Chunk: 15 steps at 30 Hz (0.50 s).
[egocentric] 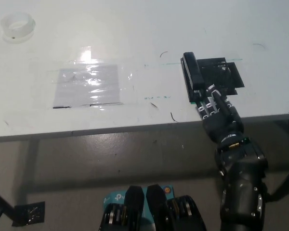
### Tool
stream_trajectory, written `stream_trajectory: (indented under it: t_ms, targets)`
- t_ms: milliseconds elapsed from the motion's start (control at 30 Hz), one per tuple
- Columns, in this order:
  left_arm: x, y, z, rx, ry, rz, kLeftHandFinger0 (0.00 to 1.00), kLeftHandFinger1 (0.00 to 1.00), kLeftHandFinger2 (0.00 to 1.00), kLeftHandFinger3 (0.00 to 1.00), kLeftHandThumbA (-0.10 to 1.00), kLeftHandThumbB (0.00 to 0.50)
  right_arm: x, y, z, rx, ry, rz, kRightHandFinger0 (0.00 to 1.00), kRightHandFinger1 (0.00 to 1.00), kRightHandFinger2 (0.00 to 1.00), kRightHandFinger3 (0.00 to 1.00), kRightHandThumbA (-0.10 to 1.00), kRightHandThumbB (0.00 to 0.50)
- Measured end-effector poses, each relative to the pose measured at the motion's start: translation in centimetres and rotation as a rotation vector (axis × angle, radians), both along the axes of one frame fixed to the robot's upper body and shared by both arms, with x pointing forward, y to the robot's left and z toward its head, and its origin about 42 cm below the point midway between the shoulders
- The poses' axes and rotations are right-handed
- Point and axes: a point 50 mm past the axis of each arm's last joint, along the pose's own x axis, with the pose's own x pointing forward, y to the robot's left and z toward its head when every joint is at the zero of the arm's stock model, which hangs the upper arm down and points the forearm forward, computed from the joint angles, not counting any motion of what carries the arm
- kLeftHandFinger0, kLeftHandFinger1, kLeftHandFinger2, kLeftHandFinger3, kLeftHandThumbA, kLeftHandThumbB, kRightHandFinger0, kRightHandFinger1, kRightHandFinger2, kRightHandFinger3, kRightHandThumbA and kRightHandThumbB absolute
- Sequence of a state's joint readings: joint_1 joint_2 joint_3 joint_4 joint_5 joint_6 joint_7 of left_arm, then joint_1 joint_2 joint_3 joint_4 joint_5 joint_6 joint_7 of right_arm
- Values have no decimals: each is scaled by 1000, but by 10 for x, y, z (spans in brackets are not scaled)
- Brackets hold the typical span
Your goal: A stapler is kept infront of the robot on the black mark on the desk and the robot uses its right hand to lift the top of the stapler to open it
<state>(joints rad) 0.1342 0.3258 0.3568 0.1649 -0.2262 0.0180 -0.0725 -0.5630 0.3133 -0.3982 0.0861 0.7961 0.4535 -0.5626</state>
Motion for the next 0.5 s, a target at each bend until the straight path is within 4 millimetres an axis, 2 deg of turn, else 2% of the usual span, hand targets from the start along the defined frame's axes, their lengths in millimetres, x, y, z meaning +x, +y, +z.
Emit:
stream_trajectory:
  t_ms: [100,267,300,367,433,500]
  targets:
    - [0,0,0,0,-1,2,441,546,687,812,1000,139,-6,-5,-6,-18,6,7,633,673,798,1000,1000,0]
    - [0,1,0,0,-1,2,434,546,698,820,1000,151,-18,-15,-10,-43,-3,12,574,624,743,977,1000,0]
    - [0,1,0,0,-1,3,440,551,700,823,1000,153,-22,-18,-10,-49,-9,13,596,618,740,985,1000,0]
    - [0,1,0,0,-1,3,449,565,699,821,1000,147,-27,-22,-11,-56,-18,12,617,662,794,1000,1000,0]
    - [0,1,0,0,-3,3,451,559,687,811,1000,143,-37,-40,-11,-84,-38,-6,638,694,817,1000,1000,0]
    - [0,1,0,0,-2,6,422,537,666,796,1000,126,-45,-63,-13,-130,-52,-34,553,641,776,1000,1000,5]
